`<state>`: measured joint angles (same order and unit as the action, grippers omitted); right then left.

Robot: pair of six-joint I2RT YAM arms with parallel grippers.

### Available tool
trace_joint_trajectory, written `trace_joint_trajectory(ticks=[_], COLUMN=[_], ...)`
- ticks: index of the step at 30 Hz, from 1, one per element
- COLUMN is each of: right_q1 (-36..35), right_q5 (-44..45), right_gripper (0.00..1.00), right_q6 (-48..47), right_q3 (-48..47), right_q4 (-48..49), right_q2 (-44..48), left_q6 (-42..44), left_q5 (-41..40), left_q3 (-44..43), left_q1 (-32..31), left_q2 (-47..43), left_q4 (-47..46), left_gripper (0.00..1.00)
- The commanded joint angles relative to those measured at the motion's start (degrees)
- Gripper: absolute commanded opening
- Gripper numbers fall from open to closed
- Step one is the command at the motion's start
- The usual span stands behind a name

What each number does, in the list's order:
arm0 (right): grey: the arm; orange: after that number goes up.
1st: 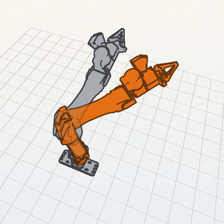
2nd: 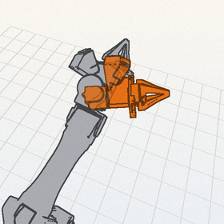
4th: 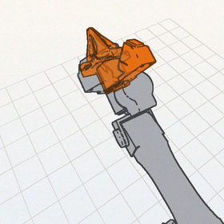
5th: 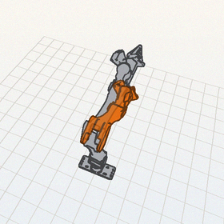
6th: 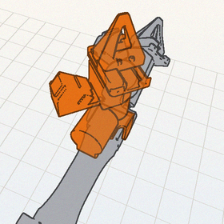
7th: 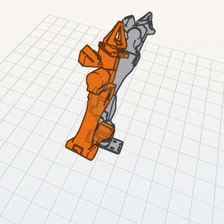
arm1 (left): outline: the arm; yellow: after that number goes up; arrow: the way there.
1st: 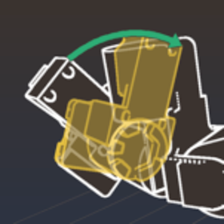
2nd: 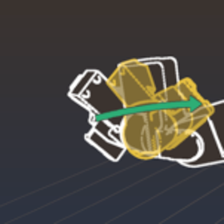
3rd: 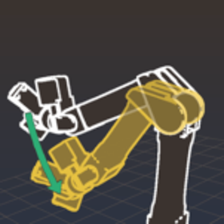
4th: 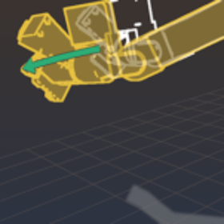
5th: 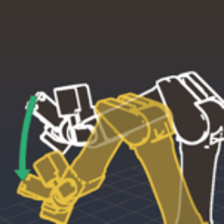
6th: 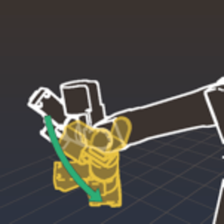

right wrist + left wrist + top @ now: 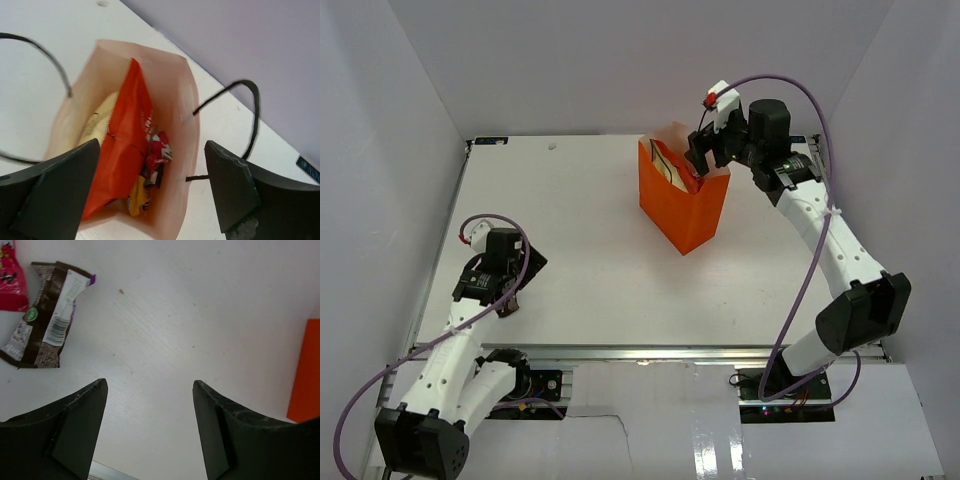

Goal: Place the snacks into the paper bag

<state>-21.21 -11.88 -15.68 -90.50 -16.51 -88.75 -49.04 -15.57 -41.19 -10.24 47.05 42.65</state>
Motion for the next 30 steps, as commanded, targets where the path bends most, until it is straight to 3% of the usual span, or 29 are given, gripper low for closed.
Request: trace_joint_trajectory(ticks=[1, 3, 8, 11, 16, 21, 27, 29, 30], right_q1=[0.5, 0.6, 1.6, 3.9, 6.9, 8.4, 9.3, 9.4, 9.7], right_q5=[-15.1, -20.5, -23.2, -24.7, -26.4, -27.6, -28.5, -28.6, -28.7], right_gripper=[0.94, 0.96, 0.98, 0.98, 0.98, 0.98, 0.98, 0.98, 0.98], right_q6=[-6.7, -13.7, -16.6, -16.8, -16.3, -15.9, -15.5, -15.3, -15.3], right_q3=[-2.0, -2.1, 5.7, 9.9, 13.0, 14.2, 14.1, 13.9, 13.9], right_q4=[-2.2, -7.6, -9.2, -9.3, -9.6, -9.6, -9.5, -9.5, -9.5], right_q2=[6.6, 8.1, 13.5, 15.4, 17.4, 18.0, 18.1, 18.1, 18.0], left_q6=[-7.1, -10.7, -16.8, -13.0, 0.7, 14.2, 24.5, 25.3, 25.7], left_q5=[-8.4, -12.5, -17.2, -19.0, -22.0, -18.9, -5.1, -1.5, -0.3], left_q3=[-2.9, -4.5, -6.4, -6.4, -9.3, -9.5, -9.2, -9.6, -9.5], left_q1=[0.0, 0.0, 0.0, 0.1, 2.1, 5.6, 13.6, 14.2, 14.3], left_q2=[3.9, 8.6, 19.3, 24.6, 30.5, 33.9, 38.4, 39.7, 40.0], left_q4=[8.8, 12.0, 19.0, 15.4, 7.8, 0.5, -6.4, -6.8, -6.9], left_gripper=[0.78, 0.77, 0.76, 0.75, 0.76, 0.79, 0.78, 0.73, 0.65])
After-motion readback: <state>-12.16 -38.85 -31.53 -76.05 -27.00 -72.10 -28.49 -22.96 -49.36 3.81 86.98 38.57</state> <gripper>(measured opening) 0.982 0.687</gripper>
